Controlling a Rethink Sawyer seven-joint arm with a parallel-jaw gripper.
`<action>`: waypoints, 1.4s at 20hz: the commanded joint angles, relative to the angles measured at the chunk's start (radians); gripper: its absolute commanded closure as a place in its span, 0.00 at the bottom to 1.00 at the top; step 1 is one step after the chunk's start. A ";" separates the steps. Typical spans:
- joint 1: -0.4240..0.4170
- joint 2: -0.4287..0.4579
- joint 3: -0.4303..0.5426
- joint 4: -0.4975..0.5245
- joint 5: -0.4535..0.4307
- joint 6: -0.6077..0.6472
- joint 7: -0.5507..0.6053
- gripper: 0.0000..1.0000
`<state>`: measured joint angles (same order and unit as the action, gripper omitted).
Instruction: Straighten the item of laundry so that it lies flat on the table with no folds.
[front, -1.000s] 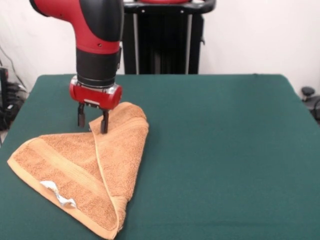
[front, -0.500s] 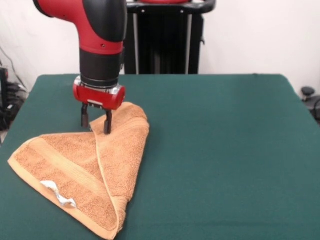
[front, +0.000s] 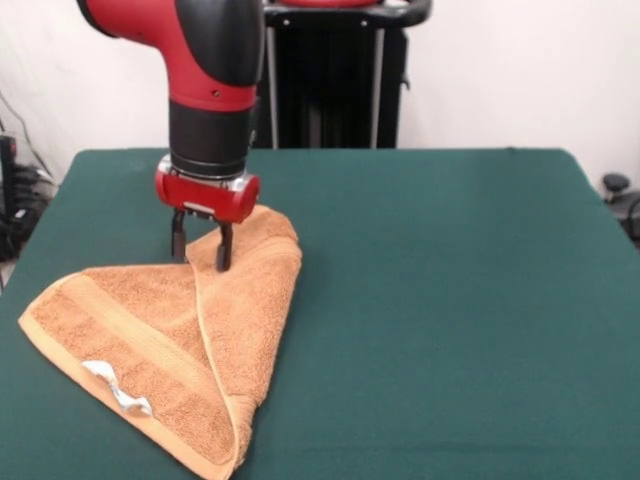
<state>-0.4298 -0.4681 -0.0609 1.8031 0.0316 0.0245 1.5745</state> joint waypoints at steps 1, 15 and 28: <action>0.060 0.106 0.138 0.062 0.063 -0.084 0.289 0.00; 0.096 0.178 0.102 0.013 0.042 -0.329 0.287 1.00; 0.220 0.135 -0.017 -0.021 0.177 -0.119 0.223 1.00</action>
<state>-0.3372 -0.4002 -0.1062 1.8215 0.0825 -0.2376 1.5745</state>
